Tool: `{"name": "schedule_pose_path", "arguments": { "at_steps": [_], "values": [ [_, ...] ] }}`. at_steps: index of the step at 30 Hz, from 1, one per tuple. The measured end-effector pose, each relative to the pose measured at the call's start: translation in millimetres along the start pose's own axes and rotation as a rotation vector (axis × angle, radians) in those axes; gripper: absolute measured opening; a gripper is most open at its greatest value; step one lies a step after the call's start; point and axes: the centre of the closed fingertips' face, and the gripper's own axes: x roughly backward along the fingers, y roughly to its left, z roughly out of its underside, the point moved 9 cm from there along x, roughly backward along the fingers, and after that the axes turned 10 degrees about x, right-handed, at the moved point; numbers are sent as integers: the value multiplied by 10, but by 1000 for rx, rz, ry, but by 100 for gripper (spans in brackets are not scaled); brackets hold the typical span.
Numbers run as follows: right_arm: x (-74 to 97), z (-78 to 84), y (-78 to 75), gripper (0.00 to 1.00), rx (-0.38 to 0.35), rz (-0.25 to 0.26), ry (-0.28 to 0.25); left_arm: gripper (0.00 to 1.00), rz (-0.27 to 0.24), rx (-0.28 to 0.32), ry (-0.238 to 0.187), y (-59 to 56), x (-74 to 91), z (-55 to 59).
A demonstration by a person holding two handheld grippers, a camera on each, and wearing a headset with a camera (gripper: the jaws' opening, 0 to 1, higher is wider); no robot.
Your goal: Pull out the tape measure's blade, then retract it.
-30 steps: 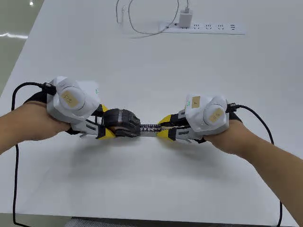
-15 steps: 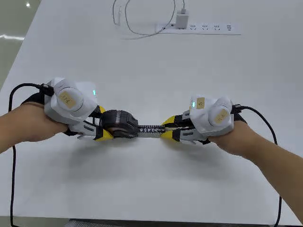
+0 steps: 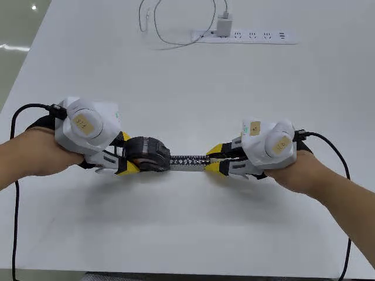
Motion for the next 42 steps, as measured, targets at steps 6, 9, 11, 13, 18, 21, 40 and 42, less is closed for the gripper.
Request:
{"name": "schedule_pose_path", "arguments": {
  "at_steps": [6, 9, 11, 13, 18, 21, 40, 42],
  "values": [
    [39, 29, 0, 8, -3, 1, 7, 26, 1, -2, 3, 0, 0, -4],
    [59, 42, 0, 8, -8, 3, 9, 26, 1, -2, 2, 2, 0, -3],
    [77, 51, 2, 8, -11, 4, 11, 26, 1, -1, 2, 2, -1, -3],
    [93, 61, 7, 8, -10, 6, 14, 26, 1, -2, 2, 2, -1, -3],
    [121, 93, 18, 8, -16, 9, 18, 26, 1, -4, 2, -1, -1, -7],
    [141, 107, 23, 8, -18, 11, 20, 26, 1, -5, 5, -4, -2, -9],
    [331, 248, 28, 8, -28, 23, 49, 26, 1, -7, 6, -9, -9, -15],
    [349, 256, 29, 8, -27, 24, 51, 26, 1, -6, 6, -9, -8, -16]
  ]
}}
